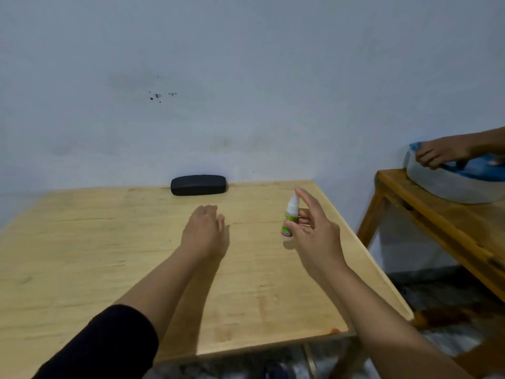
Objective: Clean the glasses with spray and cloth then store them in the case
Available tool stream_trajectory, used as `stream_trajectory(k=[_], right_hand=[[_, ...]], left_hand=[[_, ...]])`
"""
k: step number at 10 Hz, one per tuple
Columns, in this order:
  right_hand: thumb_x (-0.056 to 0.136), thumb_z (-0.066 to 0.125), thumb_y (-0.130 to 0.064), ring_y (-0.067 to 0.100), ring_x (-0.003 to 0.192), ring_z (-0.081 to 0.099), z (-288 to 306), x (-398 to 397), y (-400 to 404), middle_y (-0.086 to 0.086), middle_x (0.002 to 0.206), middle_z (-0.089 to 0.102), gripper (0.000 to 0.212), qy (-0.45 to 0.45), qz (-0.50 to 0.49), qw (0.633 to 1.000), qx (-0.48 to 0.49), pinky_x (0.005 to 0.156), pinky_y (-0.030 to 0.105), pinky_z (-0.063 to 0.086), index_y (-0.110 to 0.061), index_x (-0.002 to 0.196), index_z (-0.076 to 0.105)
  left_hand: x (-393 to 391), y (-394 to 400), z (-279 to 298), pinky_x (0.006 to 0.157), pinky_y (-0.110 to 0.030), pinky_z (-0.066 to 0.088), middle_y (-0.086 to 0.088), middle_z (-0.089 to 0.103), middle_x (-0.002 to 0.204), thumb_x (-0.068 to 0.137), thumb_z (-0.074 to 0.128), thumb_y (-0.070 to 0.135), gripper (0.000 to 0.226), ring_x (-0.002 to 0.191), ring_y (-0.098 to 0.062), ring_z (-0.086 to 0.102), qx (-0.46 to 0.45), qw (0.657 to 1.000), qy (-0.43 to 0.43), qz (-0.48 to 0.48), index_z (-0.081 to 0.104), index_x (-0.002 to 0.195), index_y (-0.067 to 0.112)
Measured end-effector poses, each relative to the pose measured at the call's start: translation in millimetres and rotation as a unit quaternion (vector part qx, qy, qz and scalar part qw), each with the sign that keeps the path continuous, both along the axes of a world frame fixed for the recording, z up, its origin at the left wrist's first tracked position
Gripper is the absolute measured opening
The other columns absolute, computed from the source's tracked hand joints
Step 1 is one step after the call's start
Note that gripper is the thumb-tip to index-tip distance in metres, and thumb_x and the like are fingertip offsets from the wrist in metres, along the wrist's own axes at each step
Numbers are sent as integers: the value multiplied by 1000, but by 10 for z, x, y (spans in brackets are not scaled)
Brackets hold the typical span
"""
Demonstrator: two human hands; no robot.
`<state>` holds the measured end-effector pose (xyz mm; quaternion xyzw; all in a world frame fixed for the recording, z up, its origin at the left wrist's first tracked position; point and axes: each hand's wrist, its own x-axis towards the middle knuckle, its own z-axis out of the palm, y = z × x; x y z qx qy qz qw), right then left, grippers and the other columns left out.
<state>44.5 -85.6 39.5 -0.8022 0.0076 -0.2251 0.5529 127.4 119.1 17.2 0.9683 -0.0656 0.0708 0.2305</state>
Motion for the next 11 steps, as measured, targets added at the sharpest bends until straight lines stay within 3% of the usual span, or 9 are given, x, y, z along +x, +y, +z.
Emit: stream_trajectory(k=[1, 2, 4, 5, 6, 8, 9, 11], right_hand=[[83, 64, 2, 6, 72, 68, 2, 310, 169, -1, 96, 62, 67, 0, 19, 1000, 8, 61, 11, 52, -42, 130, 48], [83, 64, 1, 8, 71, 69, -16, 631, 316, -2, 95, 61, 67, 8, 34, 999, 4, 61, 15, 55, -43, 130, 47], [84, 64, 0, -10, 68, 60, -87, 1311, 516, -3, 92, 57, 64, 26, 37, 999, -3, 56, 6, 48, -42, 129, 47], [85, 62, 0, -1, 71, 61, -130, 1625, 578, 0, 94, 58, 63, 32, 36, 999, -8, 54, 5, 47, -42, 128, 46], [84, 62, 0, 8, 77, 61, -171, 1908, 624, 5, 98, 58, 63, 30, 32, 999, -15, 57, 10, 49, -44, 126, 46], [86, 58, 2, 10, 78, 61, -215, 2319, 688, -6, 88, 52, 63, 27, 19, 999, -23, 72, 30, 59, -45, 125, 44], [87, 56, 3, 15, 82, 63, -280, 2446, 686, 4, 98, 56, 62, 34, 17, 999, -23, 75, 36, 60, -45, 124, 43], [88, 57, -1, 18, 92, 62, -334, 2483, 706, 4, 107, 55, 64, 18, 9, 997, -70, 82, 38, 58, -47, 127, 36]], left_hand=[[157, 198, -70, 116, -40, 25, -12, 36, 147, 99, 30, 32, 49, 139, -26, 28, 49, 999, 22, 0, 32, 140, 6], [273, 289, -152, 116, -40, 22, -10, 34, 149, 98, 32, 32, 48, 141, -25, 24, 42, 998, 43, 5, 31, 141, 10], [364, 310, -256, 117, -37, 15, -7, 27, 153, 98, 28, 36, 51, 143, -21, 18, 33, 998, 42, 14, 28, 143, 12], [367, 307, -282, 117, -35, 12, -6, 26, 153, 99, 26, 36, 51, 143, -20, 17, 38, 999, 34, 17, 26, 144, 12], [371, 302, -296, 117, -33, 10, -6, 24, 154, 99, 22, 36, 52, 144, -19, 14, 50, 998, 36, 14, 24, 145, 12], [384, 295, -317, 118, -33, 10, -6, 24, 154, 99, 22, 36, 51, 144, -18, 15, 41, 998, 30, 20, 24, 145, 13], [396, 294, -321, 117, -33, 10, -6, 25, 154, 99, 23, 35, 51, 144, -18, 15, 38, 999, 26, 22, 25, 145, 13], [408, 285, -361, 119, -34, 10, -5, 25, 154, 98, 23, 35, 51, 144, -18, 13, 28, 999, 16, 27, 25, 145, 14]])
